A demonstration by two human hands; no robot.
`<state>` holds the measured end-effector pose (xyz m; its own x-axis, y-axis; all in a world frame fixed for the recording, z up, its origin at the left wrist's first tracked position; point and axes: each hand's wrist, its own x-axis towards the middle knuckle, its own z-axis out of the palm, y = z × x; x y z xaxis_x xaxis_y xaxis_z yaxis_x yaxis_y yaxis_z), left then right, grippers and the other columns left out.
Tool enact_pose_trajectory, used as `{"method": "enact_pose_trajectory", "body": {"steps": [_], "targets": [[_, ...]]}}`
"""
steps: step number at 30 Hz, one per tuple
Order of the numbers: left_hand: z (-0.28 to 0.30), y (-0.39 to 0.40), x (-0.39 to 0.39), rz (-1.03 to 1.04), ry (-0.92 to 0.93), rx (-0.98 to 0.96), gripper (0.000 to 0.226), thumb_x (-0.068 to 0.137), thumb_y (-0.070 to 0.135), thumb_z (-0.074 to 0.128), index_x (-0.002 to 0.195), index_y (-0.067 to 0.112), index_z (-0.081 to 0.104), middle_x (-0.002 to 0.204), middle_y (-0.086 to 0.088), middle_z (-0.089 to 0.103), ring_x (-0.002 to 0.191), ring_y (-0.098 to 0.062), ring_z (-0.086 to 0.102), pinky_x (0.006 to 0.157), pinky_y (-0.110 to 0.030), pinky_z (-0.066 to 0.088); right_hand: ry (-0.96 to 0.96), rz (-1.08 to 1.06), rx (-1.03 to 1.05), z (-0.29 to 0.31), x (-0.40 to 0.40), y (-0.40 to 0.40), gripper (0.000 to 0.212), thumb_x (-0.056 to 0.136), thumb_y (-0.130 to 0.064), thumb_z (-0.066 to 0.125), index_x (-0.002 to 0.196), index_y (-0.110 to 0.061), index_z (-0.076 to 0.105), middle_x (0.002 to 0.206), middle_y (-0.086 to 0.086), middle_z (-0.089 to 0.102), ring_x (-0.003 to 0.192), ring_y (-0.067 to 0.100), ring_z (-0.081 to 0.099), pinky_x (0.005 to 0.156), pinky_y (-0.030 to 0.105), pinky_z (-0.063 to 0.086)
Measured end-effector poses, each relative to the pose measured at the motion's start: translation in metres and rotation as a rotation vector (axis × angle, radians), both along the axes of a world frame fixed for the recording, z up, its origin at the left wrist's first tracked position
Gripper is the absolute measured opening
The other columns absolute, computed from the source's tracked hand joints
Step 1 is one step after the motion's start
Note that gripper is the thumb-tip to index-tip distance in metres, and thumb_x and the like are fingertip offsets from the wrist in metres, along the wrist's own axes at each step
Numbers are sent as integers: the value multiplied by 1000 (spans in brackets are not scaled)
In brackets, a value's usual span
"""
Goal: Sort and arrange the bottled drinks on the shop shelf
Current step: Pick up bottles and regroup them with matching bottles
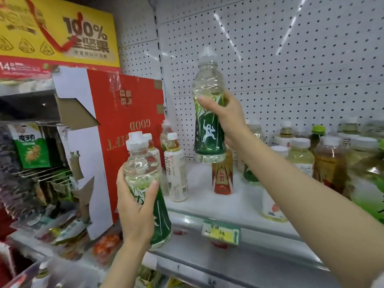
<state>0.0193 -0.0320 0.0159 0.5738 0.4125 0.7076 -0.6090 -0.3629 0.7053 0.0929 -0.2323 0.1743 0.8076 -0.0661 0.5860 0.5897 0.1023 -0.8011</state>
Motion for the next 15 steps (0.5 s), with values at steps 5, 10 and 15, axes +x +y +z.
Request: {"method": "enact_pose_trajectory", "body": {"steps": [5, 10, 15], "targets": [[8, 40, 34, -67, -15, -17, 69, 81, 48, 62, 144, 37, 36, 126, 20, 55, 113, 11, 52, 90, -17, 41, 16, -106, 31, 44, 66, 35, 65, 70, -9, 85, 126, -11, 52, 113, 7, 68, 96, 24, 70, 83, 39, 59], [10, 74, 61, -147, -23, -66, 83, 70, 59, 60, 146, 36, 36, 130, 11, 56, 117, 0, 54, 92, -21, 41, 192, -223, -70, 44, 127, 64, 65, 62, 14, 74, 117, -7, 46, 103, 6, 62, 94, 24, 64, 72, 34, 56], [1, 90, 79, -207, 0, -72, 85, 72, 56, 61, 149, 30, 37, 131, 13, 58, 117, 1, 56, 92, -21, 43, 371, -320, -274, 5, 162, 80, 67, 59, 8, 83, 110, -10, 43, 96, 3, 57, 86, 18, 59, 60, 28, 48]]}}
